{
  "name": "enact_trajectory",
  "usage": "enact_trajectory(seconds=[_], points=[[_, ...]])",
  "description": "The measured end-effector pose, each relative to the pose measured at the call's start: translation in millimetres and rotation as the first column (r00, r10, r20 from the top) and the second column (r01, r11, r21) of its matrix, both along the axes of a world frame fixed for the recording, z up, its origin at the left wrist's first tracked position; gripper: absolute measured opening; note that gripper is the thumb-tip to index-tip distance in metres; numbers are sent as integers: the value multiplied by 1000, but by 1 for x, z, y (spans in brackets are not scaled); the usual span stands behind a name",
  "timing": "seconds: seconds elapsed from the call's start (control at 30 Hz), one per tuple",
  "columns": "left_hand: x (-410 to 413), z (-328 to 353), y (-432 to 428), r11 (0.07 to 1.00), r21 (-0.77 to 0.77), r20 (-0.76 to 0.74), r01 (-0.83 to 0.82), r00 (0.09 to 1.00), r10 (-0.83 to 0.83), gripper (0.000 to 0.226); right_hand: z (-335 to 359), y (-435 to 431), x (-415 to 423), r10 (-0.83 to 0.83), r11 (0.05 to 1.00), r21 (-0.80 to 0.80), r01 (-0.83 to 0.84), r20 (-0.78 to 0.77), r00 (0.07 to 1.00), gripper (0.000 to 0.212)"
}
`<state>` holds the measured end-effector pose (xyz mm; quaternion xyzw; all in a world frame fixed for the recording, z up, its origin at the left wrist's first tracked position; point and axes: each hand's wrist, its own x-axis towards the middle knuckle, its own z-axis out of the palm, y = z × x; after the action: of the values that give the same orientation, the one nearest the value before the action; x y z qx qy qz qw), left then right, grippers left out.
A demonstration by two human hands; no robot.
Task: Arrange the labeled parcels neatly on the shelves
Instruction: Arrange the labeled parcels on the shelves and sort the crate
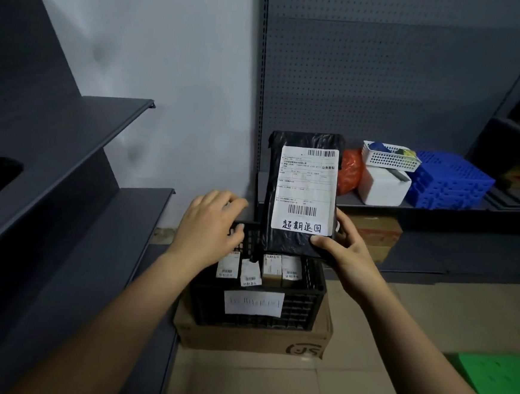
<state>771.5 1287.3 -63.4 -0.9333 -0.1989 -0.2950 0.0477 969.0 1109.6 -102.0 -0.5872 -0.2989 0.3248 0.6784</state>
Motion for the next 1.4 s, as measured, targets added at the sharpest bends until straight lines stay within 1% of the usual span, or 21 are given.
enact_trajectory(seconds=[0.07, 0.2, 0.33, 0.4, 0.53, 0.73, 0.87, 1.03, 1.17, 1.23, 1.33, 1.4], points=[[20, 0, 35, 1000, -3, -26, 23, 999, -23, 32, -1, 32, 15, -15, 1000, -15, 15, -2, 1000, 77], [56, -10, 88, 999, -44, -46, 29, 998, -31, 32, -15, 83, 48, -37, 998, -44, 36, -40, 999, 71], [90, -29, 131, 997, -66, -64, 29, 997, -33, 31, -31, 127, 82, -26, 995, -93, 21, -55, 998, 75], [109, -40, 150, 996, -86, -86, 15, 996, -23, 30, -42, 149, 100, -6, 993, -116, -3, -79, 997, 73], [144, -61, 187, 992, -123, -114, -30, 993, 16, 28, -68, 193, 139, 38, 985, -163, -48, -63, 997, 69], [180, -100, 227, 973, -195, -180, -120, 980, 85, 35, -96, 244, 178, 88, 966, -230, -114, -120, 989, 66], [190, -133, 241, 937, -307, -241, -166, 966, 92, 33, -122, 261, 192, 114, 942, -294, -164, -181, 977, 66], [198, -173, 253, 933, -322, -251, -162, 965, 81, 31, -161, 273, 198, 137, 902, -368, -226, -252, 958, 69], [201, -213, 265, 907, -378, -313, -183, 948, 61, 35, -203, 278, 195, 126, 876, -408, -257, -320, 939, 67], [200, -227, 268, 897, -398, -317, -194, 946, 64, 32, -215, 277, 193, 118, 865, -423, -269, -350, 929, 68], [204, -261, 280, 848, -492, -270, -199, 960, 69, 36, -249, 278, 188, 140, 819, -466, -335, -403, 904, 69], [206, -289, 290, 794, -570, -257, -210, 964, 71, 46, -274, 278, 185, 162, 789, -476, -389, -449, 879, 67]])
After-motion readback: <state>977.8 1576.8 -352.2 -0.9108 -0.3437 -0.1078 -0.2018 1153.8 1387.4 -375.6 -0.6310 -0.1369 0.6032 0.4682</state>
